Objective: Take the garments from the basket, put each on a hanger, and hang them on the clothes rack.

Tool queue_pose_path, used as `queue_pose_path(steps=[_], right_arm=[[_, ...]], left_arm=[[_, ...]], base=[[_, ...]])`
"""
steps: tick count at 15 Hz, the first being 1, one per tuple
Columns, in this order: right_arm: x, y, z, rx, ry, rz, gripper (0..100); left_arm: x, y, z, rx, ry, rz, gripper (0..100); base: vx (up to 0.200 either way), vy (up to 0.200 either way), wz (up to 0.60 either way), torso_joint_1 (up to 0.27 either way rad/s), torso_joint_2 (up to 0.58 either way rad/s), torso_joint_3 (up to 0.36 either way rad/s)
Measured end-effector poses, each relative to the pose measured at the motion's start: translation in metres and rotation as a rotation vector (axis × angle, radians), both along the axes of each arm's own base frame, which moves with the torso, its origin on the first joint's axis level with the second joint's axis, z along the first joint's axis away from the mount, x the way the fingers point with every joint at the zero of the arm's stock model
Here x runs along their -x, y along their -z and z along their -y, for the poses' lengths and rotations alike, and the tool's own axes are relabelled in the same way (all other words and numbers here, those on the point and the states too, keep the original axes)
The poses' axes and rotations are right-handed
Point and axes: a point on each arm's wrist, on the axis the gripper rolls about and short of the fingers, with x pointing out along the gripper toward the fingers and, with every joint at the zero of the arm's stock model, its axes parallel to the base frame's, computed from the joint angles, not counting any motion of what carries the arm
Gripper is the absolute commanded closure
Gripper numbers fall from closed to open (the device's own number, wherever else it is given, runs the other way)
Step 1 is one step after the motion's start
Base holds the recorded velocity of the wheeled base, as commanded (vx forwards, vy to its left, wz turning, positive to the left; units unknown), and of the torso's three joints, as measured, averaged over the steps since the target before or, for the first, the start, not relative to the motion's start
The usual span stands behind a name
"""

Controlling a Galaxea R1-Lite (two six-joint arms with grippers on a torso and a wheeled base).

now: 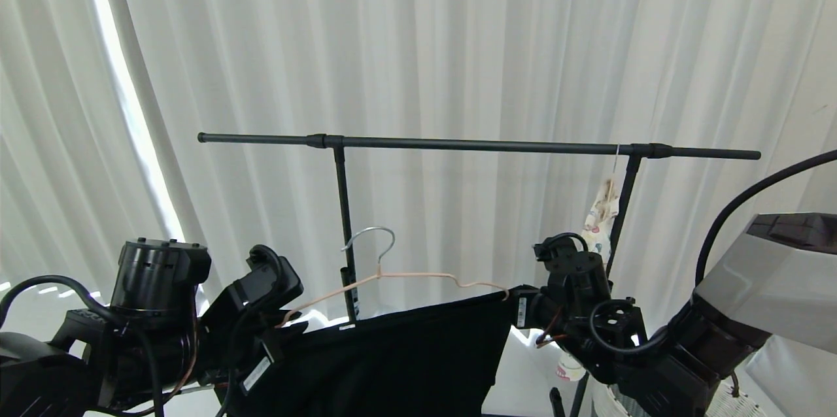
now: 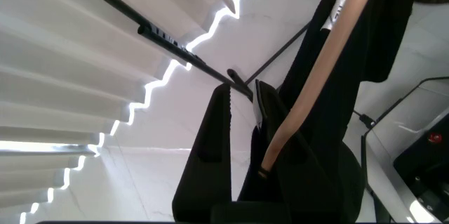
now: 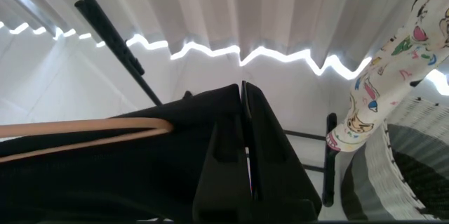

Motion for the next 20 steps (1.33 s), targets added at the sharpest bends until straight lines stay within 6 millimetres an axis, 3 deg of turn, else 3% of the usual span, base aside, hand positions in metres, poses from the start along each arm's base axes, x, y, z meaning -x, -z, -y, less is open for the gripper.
queue_pose_path(steps=[7,11,14,20], right_arm=[[-0.002,-0.021,0.007,-0.008,-0.053,0.043,100],[0.004,-0.050,0.013,-0.029,-0.119,0.110,100],[0.022,-0.072,0.007,-0.014,-0.250,0.175,100],[0.065,-0.093,0.004,0.008,-0.404,0.237,100]], left_arm=[[-0.003,0.005,0.009,-0.031,0.057,-0.007,100],[-0.008,0.003,0.029,0.073,0.008,-0.057,100],[-0.008,0.003,0.046,0.110,0.032,-0.082,100],[-0.019,0.000,0.054,0.107,0.018,-0.045,100]], base=[[0.000,0.000,0.00,0.000,0.00,0.000],[0.000,0.000,0.00,0.000,0.00,0.000],[0.000,0.000,0.00,0.000,0.00,0.000],[0.000,0.000,0.00,0.000,0.00,0.000]])
